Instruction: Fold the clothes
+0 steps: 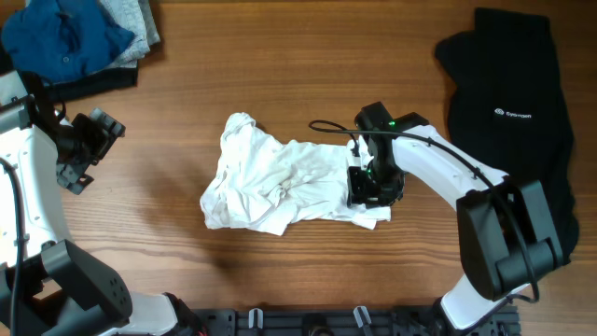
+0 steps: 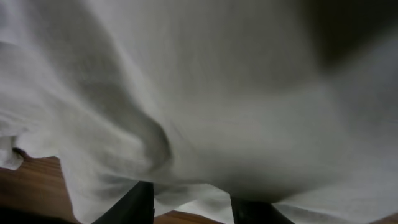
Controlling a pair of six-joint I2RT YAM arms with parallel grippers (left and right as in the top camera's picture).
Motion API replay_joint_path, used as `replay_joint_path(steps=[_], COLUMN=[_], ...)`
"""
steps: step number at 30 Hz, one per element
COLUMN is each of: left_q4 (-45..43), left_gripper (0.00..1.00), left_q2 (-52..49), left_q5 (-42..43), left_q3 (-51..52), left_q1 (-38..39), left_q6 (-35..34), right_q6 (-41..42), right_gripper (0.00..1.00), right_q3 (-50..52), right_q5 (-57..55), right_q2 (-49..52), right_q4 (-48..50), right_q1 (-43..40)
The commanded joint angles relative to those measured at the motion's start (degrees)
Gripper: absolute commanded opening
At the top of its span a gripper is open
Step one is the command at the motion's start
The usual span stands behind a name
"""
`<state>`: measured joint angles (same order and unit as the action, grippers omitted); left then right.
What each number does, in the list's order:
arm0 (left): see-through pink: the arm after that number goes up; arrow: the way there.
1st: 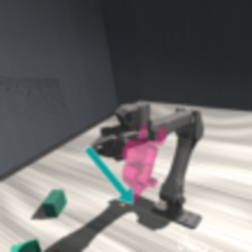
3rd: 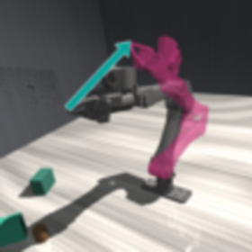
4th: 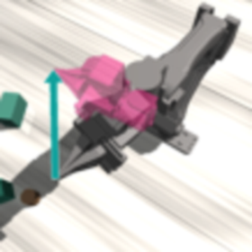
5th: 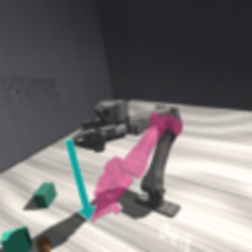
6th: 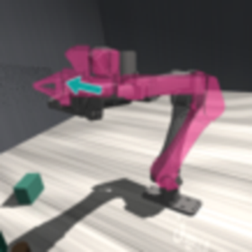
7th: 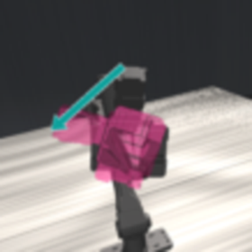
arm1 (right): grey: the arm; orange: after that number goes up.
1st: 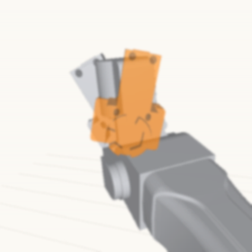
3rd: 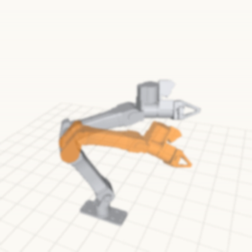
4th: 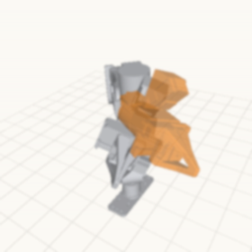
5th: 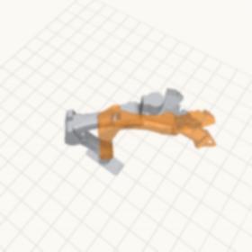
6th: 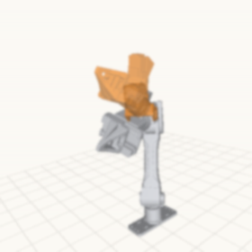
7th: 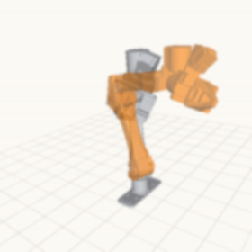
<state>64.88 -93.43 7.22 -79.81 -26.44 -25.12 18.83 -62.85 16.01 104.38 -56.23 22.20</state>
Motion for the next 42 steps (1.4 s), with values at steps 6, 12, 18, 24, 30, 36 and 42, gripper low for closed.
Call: replay_joint_path(steps=[6, 12, 18, 24, 30, 36, 42], left_q4=[-0.2, -1.4, -2.1, -4.3, -5.0, -3.8, -2.1], left_gripper=[1.00, 1.00, 1.00, 1.00, 1.00, 1.00, 1.00], left_q2=[0.4, -1.4, -6.6, -16.0, -23.3, -28.4, -31.5], left_q5=[0.5, 1.6, 14.8, 26.1, 30.4, 31.3, 32.2], left_q3=[-0.8, -0.7, -0.7, -0.7, -0.7, -0.7, -0.6], left_q1=[-0.3, -0.3, 1.0, 4.5, 8.3, 13.7, 20.3], left_q6=[0.7, 1.7, 13.3, 22.1, 23.5, 23.5, 26.3], right_q6=[3.9, 5.6, 5.6, 3.1, 0.6, 0.4, 0.2], right_gripper=[0.31, 0.68, 1.00, 1.00, 1.00, 0.99, 1.00], right_q3=[-3.8, -12.4, -14.8, -14.8, -14.8, -14.8, -14.8], right_q5=[-7.8, -18.2, -18.4, -10.6, -8.5, -8.7, -8.7], right_q2=[-1.4, -7.4, -9.8, -9.7, -9.7, -9.7, -9.7], right_q4=[-4.0, -10.3, -8.4, -3.8, -3.4, -2.7, -1.8], right_q1=[-0.6, -0.7, -2.1, -6.8, -9.4, -9.6, -9.6])
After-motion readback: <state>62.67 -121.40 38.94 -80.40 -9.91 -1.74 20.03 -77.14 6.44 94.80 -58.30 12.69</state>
